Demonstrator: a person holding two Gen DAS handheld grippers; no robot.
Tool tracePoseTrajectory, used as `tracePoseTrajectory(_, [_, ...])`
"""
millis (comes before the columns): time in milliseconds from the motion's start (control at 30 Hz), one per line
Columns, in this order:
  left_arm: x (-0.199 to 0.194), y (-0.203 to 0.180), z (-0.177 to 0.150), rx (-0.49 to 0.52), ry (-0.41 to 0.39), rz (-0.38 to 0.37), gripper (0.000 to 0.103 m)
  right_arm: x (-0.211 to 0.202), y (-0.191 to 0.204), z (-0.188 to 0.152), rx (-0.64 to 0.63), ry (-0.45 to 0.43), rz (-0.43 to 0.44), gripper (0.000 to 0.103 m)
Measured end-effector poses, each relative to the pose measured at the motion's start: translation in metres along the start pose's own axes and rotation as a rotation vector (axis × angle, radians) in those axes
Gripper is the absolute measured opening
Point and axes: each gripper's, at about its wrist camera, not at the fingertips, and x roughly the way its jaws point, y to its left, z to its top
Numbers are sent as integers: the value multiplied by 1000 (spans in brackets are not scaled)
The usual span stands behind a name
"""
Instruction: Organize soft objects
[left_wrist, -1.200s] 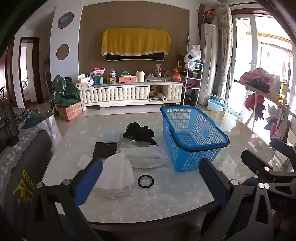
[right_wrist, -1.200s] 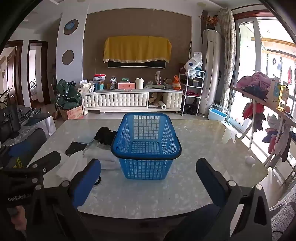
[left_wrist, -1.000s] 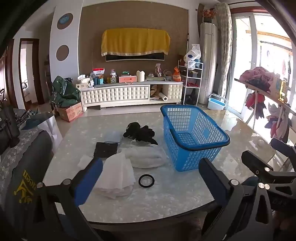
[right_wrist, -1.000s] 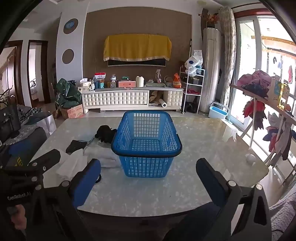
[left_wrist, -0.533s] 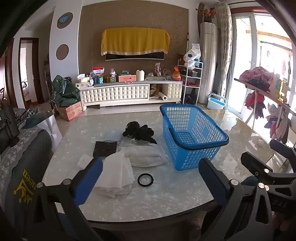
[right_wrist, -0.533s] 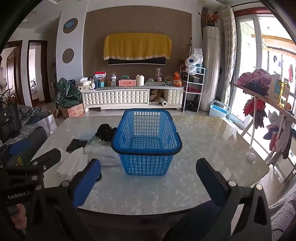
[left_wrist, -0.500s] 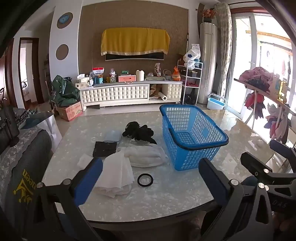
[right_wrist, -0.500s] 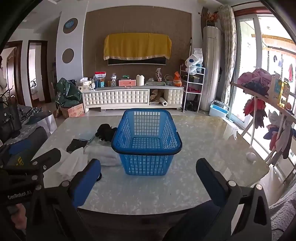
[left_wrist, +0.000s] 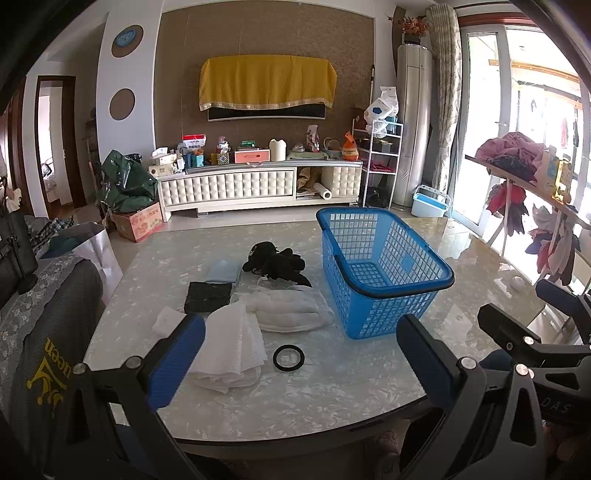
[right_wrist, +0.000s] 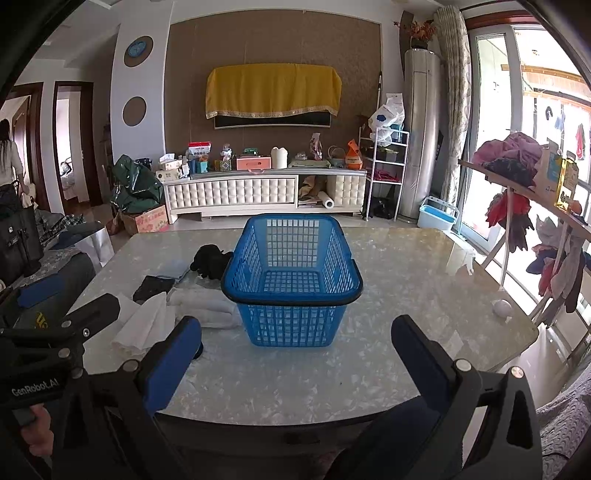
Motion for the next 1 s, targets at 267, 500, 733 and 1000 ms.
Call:
tracePoseTrajectory(267, [-2,2,0,0,3,-2,103,-1,-1,-3,6,6,4,103])
tracePoseTrajectory(500, [-2,3,-1,3,1,-1,103,-2,-4,-2,11,9,10,103])
tracePoseTrajectory(733, [-4,3,0,7,4,-3,103,-1,-5,-1,14,12,12,103])
tracePoseTrajectory(1000, [-4,3,0,7,7,-8,103,-1,-5,-1,11,15,13,103])
